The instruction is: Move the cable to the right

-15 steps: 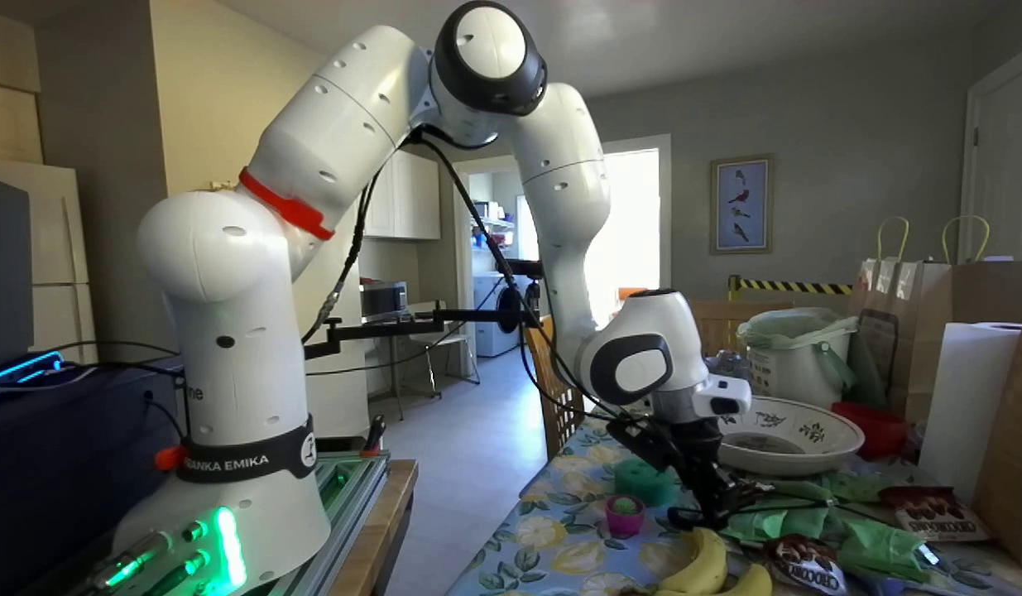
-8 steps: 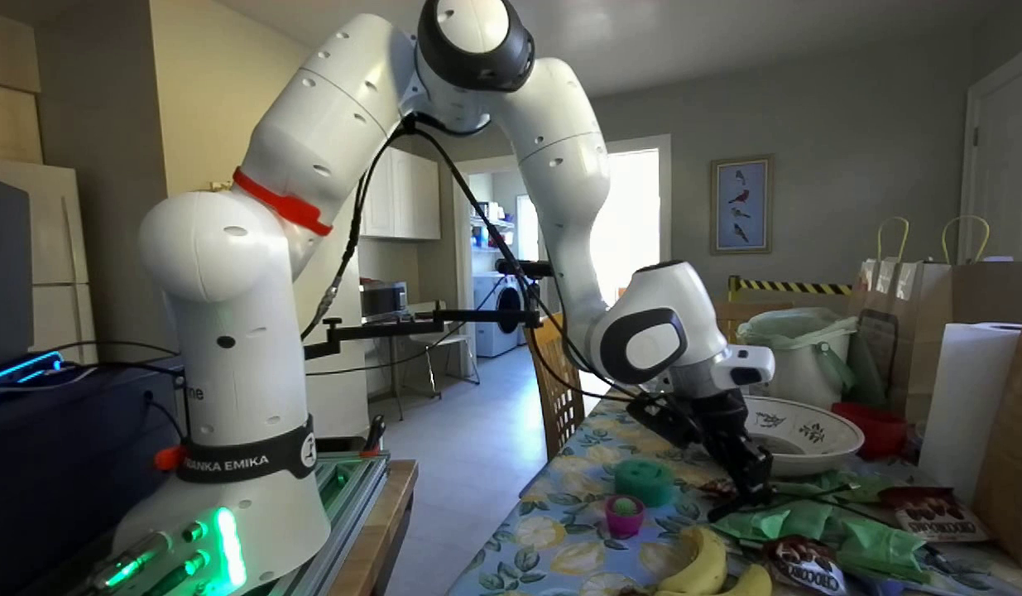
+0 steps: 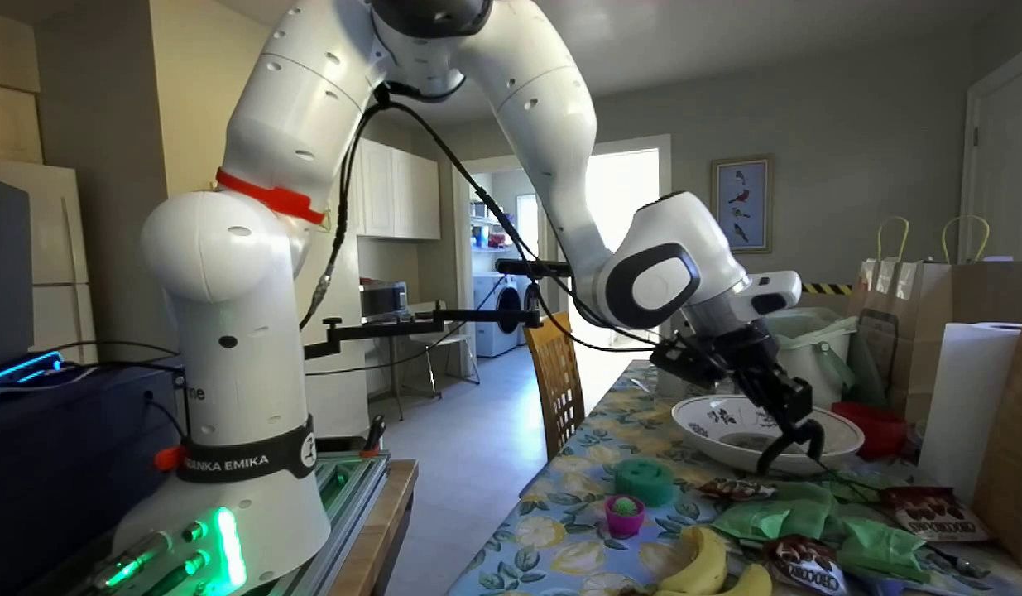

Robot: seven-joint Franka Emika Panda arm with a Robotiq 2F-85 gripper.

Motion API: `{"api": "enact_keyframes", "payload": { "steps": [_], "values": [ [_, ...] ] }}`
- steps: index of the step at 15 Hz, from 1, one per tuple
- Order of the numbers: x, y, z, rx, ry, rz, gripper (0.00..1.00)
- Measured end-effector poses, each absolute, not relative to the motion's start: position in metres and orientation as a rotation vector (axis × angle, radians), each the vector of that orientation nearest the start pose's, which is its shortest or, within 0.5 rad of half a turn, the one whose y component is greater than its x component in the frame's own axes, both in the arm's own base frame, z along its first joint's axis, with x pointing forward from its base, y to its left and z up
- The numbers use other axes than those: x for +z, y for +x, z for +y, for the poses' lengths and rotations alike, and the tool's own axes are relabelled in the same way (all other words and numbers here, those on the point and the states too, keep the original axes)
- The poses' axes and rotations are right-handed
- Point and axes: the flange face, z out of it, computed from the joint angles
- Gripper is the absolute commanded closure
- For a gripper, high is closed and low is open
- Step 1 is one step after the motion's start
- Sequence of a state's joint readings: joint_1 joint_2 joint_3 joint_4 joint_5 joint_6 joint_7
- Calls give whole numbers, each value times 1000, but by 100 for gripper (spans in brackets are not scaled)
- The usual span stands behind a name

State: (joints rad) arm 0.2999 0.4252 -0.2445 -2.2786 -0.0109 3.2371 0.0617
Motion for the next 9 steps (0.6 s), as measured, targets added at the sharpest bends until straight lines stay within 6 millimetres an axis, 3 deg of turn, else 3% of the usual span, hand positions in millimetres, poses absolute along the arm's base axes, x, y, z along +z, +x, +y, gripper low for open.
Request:
{"api": "enact_keyframes", "payload": {
  "steps": [4,9],
  "values": [
    [261,579,10,-995,-3077,1,96],
    [278,581,-31,-1098,-3091,142,96]
  ]
}}
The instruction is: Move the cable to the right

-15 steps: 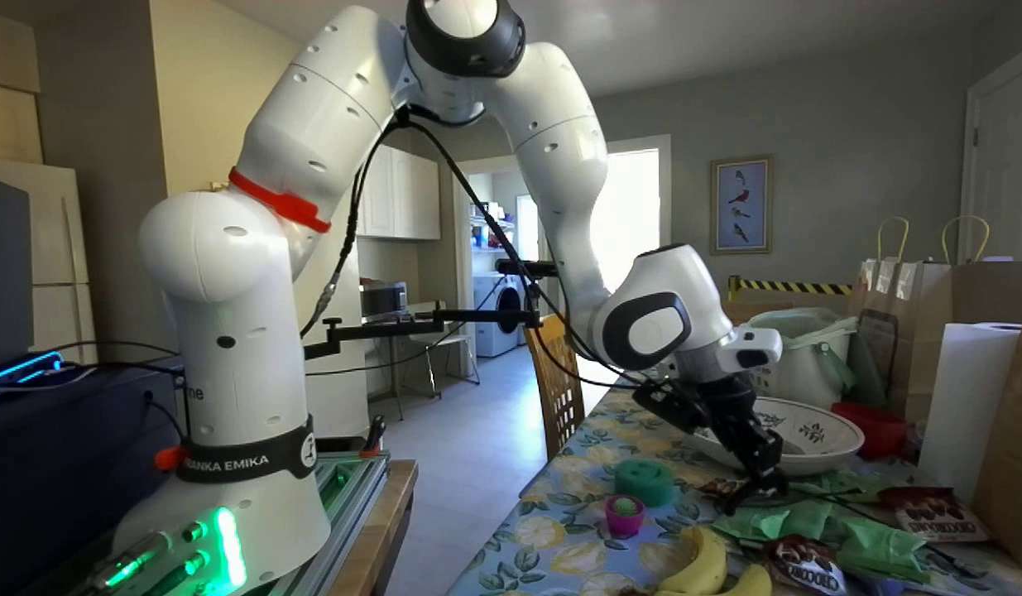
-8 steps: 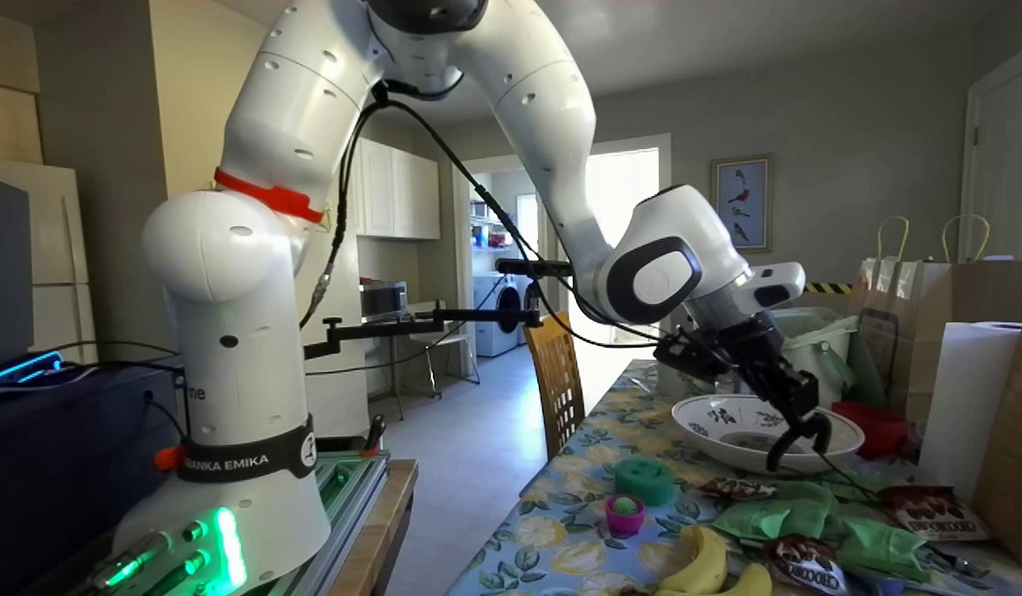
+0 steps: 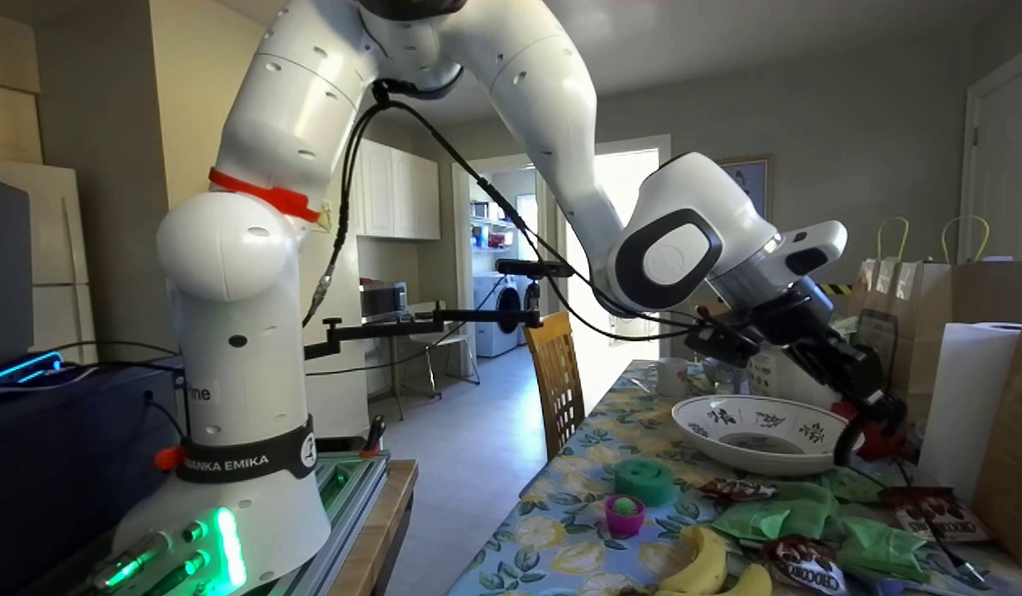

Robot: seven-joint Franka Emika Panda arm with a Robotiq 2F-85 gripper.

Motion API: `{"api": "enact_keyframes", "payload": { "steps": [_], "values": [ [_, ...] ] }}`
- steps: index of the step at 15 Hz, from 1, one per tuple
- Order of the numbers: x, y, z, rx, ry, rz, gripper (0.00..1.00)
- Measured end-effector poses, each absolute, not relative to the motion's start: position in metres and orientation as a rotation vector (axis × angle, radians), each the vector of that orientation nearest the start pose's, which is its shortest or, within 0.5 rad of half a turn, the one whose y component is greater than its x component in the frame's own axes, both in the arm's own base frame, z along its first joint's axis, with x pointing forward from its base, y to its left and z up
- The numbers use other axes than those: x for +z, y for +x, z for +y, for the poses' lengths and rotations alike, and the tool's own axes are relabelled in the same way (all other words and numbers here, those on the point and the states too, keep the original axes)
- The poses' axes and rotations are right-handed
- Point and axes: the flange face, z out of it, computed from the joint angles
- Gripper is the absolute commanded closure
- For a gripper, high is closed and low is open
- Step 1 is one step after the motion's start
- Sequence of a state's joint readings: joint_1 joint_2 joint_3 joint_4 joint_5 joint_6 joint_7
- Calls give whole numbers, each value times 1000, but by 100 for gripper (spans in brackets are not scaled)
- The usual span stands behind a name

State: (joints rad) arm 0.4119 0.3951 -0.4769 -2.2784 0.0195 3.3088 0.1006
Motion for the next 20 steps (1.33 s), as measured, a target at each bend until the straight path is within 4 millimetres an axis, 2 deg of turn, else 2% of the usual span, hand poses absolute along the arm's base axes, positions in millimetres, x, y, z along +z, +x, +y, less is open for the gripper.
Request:
{"api": "enact_keyframes", "payload": {
  "steps": [4,7,9,15,20],
  "values": [
    [285,580,-68,-1166,-3112,294,96],
    [279,581,-88,-1191,-3147,383,96],
    [269,586,-93,-1197,-3181,380,96],
    [226,617,-84,-1206,-3275,232,96],
    [194,641,-100,-1222,-3340,172,96]
  ]
}}
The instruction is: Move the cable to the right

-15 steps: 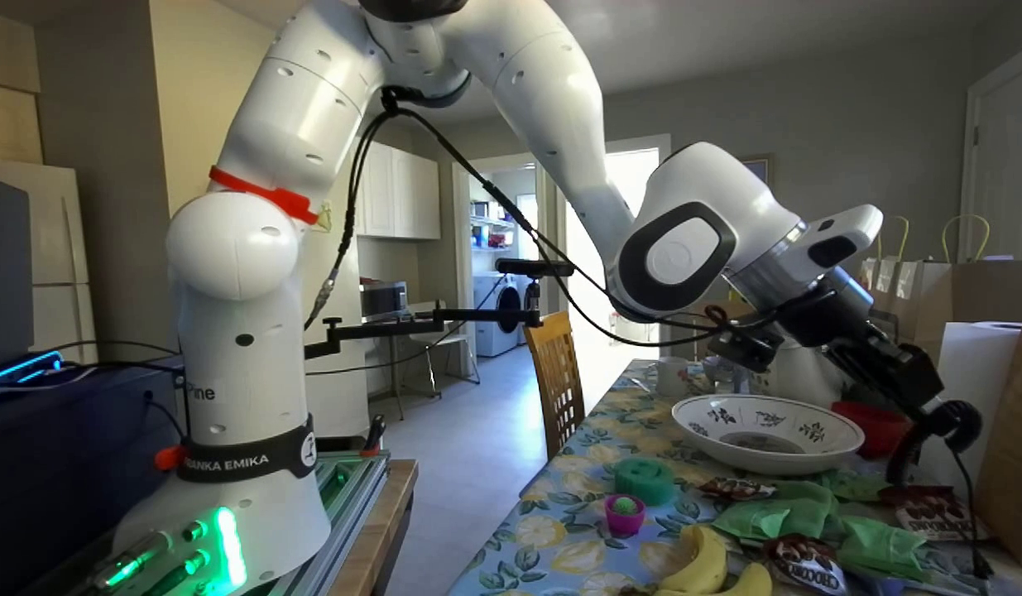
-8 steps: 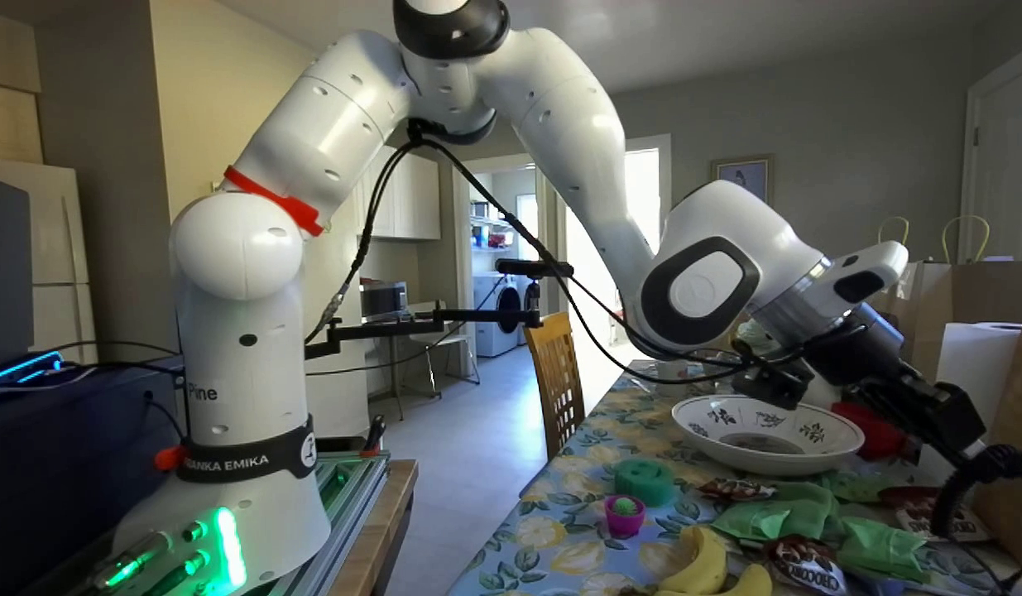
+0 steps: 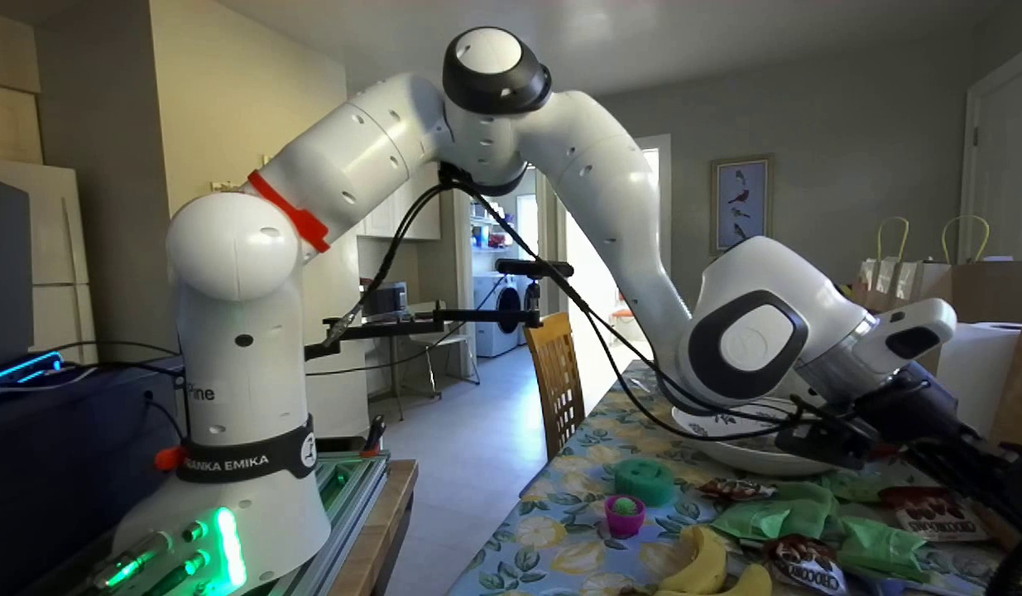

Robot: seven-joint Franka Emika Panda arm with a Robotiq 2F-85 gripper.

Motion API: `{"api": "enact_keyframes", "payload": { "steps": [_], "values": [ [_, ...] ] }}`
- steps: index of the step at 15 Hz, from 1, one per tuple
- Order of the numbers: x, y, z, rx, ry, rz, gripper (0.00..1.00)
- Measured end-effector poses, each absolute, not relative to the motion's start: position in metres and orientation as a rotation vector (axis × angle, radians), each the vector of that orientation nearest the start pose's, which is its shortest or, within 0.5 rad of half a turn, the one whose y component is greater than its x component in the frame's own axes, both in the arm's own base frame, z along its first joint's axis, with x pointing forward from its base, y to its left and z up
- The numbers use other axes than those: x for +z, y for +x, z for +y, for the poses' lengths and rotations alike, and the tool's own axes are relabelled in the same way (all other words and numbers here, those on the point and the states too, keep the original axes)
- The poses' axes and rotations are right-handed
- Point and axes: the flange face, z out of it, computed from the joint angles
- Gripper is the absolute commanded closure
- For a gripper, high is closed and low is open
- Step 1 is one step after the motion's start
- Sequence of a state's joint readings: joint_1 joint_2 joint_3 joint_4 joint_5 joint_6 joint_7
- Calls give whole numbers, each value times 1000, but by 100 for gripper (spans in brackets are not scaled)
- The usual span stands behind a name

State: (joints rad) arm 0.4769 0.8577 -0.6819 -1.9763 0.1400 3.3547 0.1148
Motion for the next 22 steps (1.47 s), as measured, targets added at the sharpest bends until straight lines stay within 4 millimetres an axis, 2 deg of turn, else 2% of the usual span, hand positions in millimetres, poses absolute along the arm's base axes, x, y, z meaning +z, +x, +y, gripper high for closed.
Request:
{"api": "enact_keyframes", "payload": {
  "steps": [6,15,18,22],
  "values": [
    [164,661,-127,-1199,-3403,156,96],
    [96,688,-127,-905,-3408,108,96],
    [86,695,-136,-825,-3371,156,96],
    [82,704,-147,-759,-3308,243,96]
  ]
}}
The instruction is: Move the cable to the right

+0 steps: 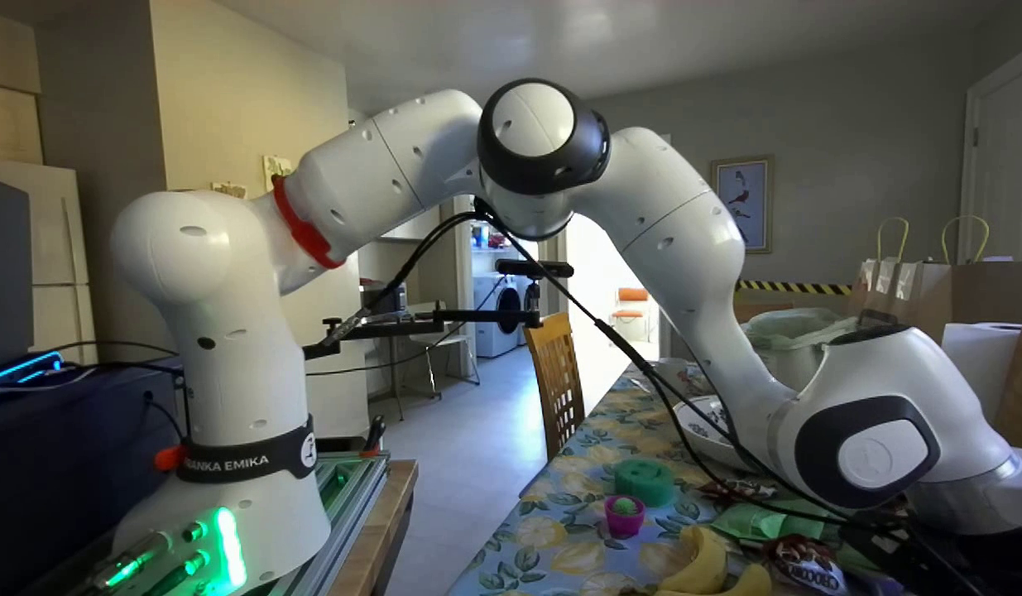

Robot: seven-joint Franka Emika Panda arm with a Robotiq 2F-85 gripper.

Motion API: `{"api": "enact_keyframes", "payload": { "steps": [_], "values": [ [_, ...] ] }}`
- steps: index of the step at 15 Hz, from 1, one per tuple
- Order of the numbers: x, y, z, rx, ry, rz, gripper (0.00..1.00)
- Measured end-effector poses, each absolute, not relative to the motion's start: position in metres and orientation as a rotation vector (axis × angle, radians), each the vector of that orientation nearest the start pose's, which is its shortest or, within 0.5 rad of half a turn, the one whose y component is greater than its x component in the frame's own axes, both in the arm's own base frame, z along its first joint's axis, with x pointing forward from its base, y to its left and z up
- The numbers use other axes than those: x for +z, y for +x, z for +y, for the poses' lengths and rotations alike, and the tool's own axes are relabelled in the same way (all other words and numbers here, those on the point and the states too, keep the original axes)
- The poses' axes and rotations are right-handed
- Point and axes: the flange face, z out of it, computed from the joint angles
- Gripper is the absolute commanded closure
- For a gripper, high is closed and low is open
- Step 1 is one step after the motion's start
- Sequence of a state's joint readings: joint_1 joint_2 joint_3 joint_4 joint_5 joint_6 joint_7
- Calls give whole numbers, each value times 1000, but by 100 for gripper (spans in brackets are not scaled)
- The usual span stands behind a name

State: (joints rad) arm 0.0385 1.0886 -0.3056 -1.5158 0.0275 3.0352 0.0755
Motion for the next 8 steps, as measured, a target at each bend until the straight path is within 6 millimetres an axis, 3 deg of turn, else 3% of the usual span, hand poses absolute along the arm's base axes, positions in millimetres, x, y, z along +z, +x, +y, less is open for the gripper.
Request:
{"api": "enact_keyframes", "payload": {
  "steps": [6,7,8],
  "values": [
    [85,712,-161,-738,-3226,351,96],
    [86,712,-164,-739,-3220,361,57],
    [87,713,-166,-743,-3213,371,56]
  ]
}}
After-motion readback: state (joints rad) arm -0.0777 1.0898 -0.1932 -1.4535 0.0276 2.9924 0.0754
